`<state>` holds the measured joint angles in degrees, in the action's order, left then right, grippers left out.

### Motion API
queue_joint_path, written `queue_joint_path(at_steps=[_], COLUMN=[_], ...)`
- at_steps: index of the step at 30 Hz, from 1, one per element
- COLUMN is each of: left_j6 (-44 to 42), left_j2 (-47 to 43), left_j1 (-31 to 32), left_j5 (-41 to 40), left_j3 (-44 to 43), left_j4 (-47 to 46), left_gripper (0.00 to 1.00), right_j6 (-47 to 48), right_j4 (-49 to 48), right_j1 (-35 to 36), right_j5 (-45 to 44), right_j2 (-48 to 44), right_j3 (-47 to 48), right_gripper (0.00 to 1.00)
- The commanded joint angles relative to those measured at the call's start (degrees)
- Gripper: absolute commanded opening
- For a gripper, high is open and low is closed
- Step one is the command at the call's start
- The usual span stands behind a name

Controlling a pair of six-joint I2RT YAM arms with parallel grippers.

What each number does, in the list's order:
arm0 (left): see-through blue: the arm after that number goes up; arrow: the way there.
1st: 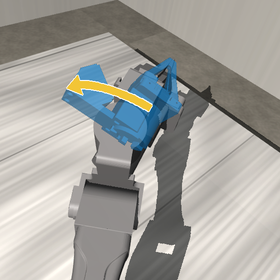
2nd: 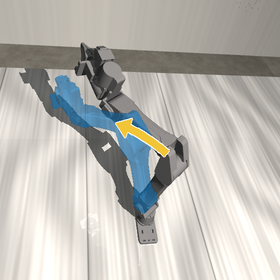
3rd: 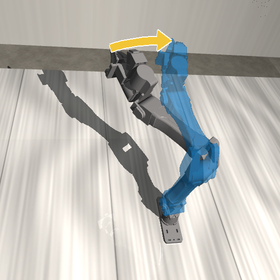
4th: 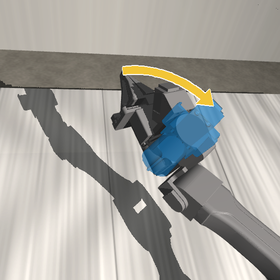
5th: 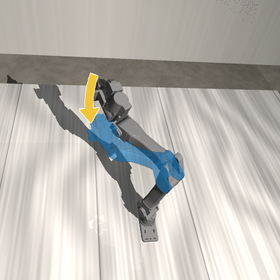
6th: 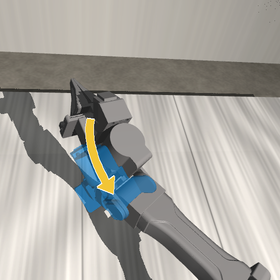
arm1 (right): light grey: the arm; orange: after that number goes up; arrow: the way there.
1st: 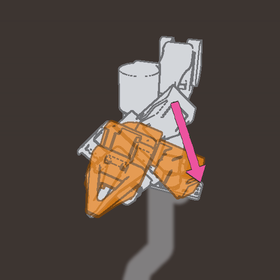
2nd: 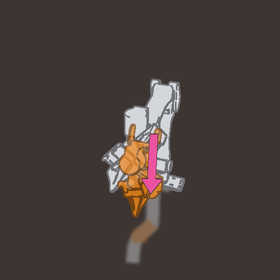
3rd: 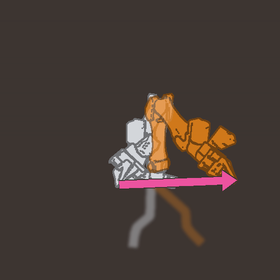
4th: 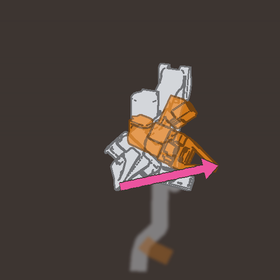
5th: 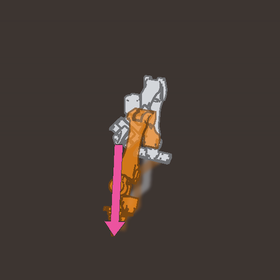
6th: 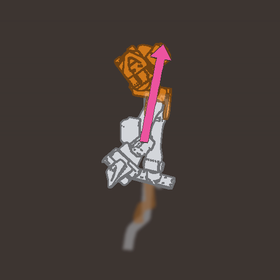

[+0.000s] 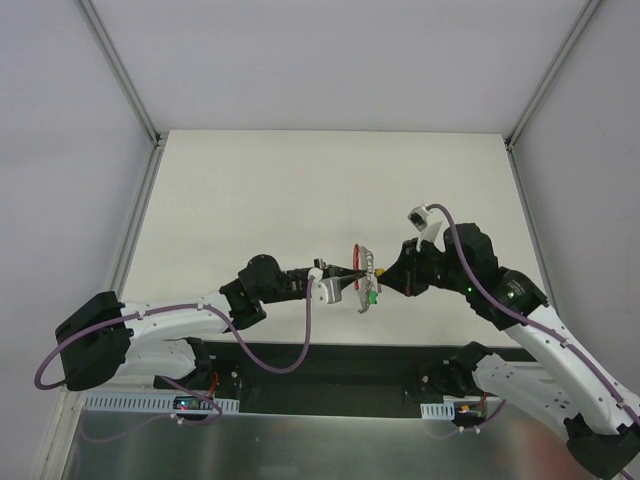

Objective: Remove the keys from the keyring

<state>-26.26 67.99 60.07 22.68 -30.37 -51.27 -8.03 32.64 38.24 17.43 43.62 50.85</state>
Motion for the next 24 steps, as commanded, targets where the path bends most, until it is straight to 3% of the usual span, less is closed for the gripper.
queue_joint_path(at_steps=[1,24], left_j6=[-5.1,-8.8], left_j2=[-4.0,-5.1], left_j1=[0.5,0.5], left_j5=[1.1,-4.6], left_j3=[-0.2,0.5], left_j4=[-2.8,-1.9], left_gripper=[0.00,0.00], right_j6=[0.1,-2.8], right_j4=[-0.2,-4.3], right_j1=[-0.3,-0.3], right_j5=[-1.7,5.3], right_j2=[0.9,4.0], right_j3=[0.4,-1.0], right_gripper=[0.01,0.01])
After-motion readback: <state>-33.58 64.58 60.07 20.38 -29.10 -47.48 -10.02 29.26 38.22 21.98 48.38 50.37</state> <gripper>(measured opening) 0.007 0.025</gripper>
